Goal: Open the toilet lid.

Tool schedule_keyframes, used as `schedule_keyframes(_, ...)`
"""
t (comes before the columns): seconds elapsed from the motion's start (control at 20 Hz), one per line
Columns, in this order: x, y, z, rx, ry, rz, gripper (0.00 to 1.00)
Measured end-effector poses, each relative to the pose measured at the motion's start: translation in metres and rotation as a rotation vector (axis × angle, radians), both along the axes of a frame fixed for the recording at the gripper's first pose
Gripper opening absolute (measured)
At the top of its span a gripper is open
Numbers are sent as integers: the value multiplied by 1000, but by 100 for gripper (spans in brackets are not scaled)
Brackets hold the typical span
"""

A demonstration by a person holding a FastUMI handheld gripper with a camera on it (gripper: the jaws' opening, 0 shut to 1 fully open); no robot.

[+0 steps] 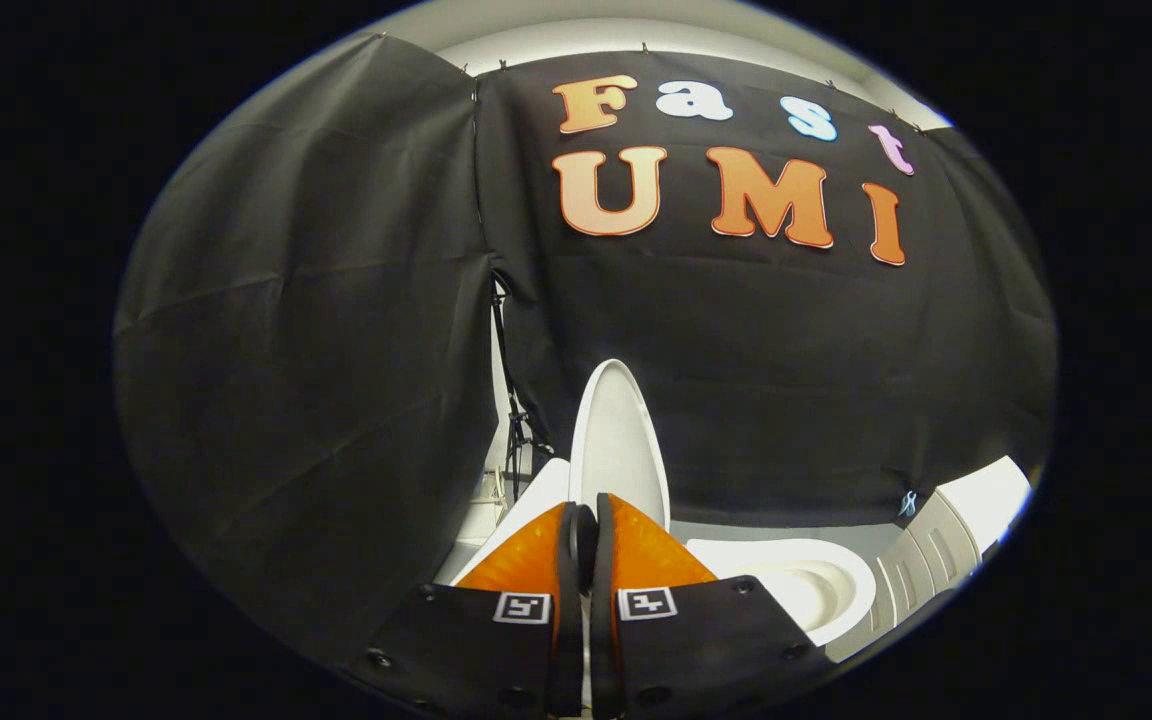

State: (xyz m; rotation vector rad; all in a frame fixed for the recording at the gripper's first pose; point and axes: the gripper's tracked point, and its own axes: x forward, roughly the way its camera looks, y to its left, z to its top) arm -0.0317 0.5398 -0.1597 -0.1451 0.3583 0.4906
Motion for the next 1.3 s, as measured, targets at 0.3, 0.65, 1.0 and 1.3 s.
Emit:
schedule_keyframes(0.3, -4, 6, 7, -53, -52, -4, 11)
schedule_keyframes(0.65, -6, -2, 26, -17, -107, -10, 66)
schedule_keyframes(1.0, -10, -64, 79, 49, -174, -67, 98)
schedule_keyframes(1.3, -6, -145, 103, 69, -173, -171, 98)
